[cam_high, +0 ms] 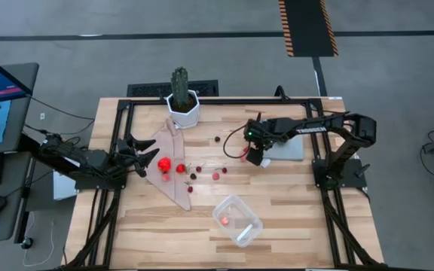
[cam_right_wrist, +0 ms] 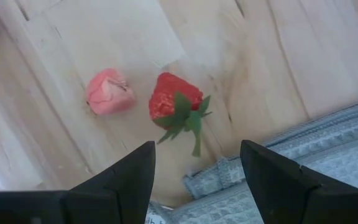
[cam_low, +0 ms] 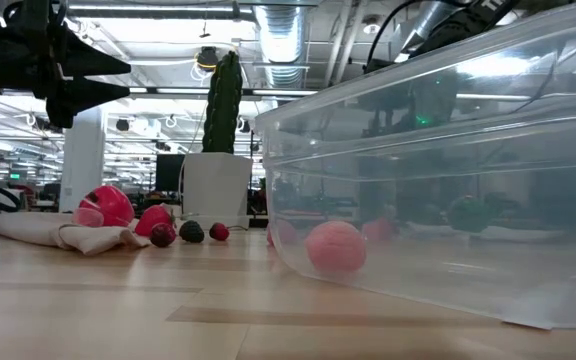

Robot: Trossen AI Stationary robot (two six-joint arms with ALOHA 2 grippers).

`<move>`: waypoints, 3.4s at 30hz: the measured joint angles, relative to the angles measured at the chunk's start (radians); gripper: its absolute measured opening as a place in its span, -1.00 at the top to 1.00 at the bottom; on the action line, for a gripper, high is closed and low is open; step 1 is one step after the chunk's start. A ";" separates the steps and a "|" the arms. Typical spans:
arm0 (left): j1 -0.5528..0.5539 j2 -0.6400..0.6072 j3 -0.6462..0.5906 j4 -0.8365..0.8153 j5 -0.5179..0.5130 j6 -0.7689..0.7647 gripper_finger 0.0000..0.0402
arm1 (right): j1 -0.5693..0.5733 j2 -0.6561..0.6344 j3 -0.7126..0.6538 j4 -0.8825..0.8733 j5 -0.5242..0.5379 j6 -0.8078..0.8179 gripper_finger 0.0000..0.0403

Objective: Pick and placing Produce into tupperware
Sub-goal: Put the right strawberry into the transparent bin

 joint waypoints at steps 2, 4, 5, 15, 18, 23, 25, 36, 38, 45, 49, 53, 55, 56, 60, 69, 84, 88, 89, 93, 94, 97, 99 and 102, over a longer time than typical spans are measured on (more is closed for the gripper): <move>0.000 0.000 0.000 0.000 0.000 0.000 -0.10 | -0.002 0.008 0.000 0.000 -0.011 0.000 -0.29; 0.000 0.000 0.000 0.000 0.000 0.000 -0.10 | -0.002 0.009 -0.001 -0.003 -0.017 0.000 -0.29; 0.000 0.000 0.000 0.000 0.000 0.000 -0.10 | -0.002 0.009 -0.001 0.001 -0.015 -0.001 -0.29; 0.000 0.000 0.000 0.000 0.000 0.000 -0.10 | -0.001 0.020 -0.001 0.024 -0.013 -0.008 -0.19; 0.000 0.000 0.000 0.000 0.000 0.000 -0.10 | -0.002 0.022 -0.001 0.012 -0.013 -0.009 -0.06; 0.000 0.000 0.000 0.000 0.000 0.000 -0.10 | -0.002 0.041 -0.002 0.017 -0.011 -0.019 0.16; 0.000 0.000 0.000 0.000 0.000 0.000 -0.10 | -0.002 0.041 -0.001 0.030 -0.011 -0.025 0.26; 0.000 0.000 0.000 -0.012 0.000 -0.003 -0.10 | 0.007 0.041 -0.001 0.038 -0.010 -0.049 0.92; 0.000 0.000 0.000 -0.012 0.000 -0.003 -0.10 | 0.013 0.041 -0.001 0.034 -0.010 -0.034 0.88; 0.000 0.000 0.000 -0.012 0.000 -0.003 -0.10 | 0.036 0.037 -0.001 0.018 -0.009 -0.026 0.95; 0.000 0.000 0.000 -0.012 0.000 -0.003 -0.10 | 0.061 0.034 0.023 0.005 0.021 -0.026 0.93; 0.000 0.000 0.000 -0.012 -0.001 -0.003 -0.10 | 0.087 0.034 0.070 -0.019 0.042 -0.026 0.95; 0.000 0.000 0.000 -0.012 -0.001 -0.003 -0.10 | 0.102 0.034 0.094 -0.035 0.046 -0.026 0.95; 0.000 0.000 0.000 -0.012 0.000 -0.003 -0.10 | 0.111 0.034 0.105 -0.043 0.054 -0.026 0.95; 0.000 0.000 0.000 -0.013 0.000 -0.003 -0.10 | 0.148 0.034 0.153 -0.095 0.071 -0.006 0.95; 0.000 0.000 0.000 -0.012 -0.001 -0.004 -0.10 | 0.306 0.034 0.259 -0.227 0.132 0.081 0.95; 0.000 0.000 0.000 -0.013 0.000 -0.004 -0.10 | 0.681 0.033 0.433 -0.307 0.242 0.371 0.95; 0.000 0.000 0.000 -0.014 0.000 -0.004 -0.10 | 0.757 0.037 0.437 -0.301 0.254 0.474 0.94; 0.000 0.000 0.000 -0.017 0.000 -0.004 -0.10 | 0.773 0.041 0.437 -0.299 0.255 0.499 0.94; 0.000 0.000 0.000 -0.023 0.000 -0.004 -0.10 | 0.817 0.091 0.437 -0.298 0.256 0.561 0.94; 0.000 0.000 0.000 -0.023 0.000 -0.004 -0.10 | 0.822 0.105 0.437 -0.298 0.255 0.572 0.94; 0.000 0.000 0.000 -0.023 0.000 -0.004 -0.10 | 0.830 0.148 0.437 -0.298 0.253 0.577 0.93; 0.000 0.000 0.000 -0.023 0.000 -0.010 -0.10 | 0.831 0.164 0.436 -0.298 0.251 0.582 0.93; 0.000 0.000 0.000 -0.036 0.000 -0.023 -0.10 | 0.831 0.169 0.437 -0.297 0.246 0.585 0.92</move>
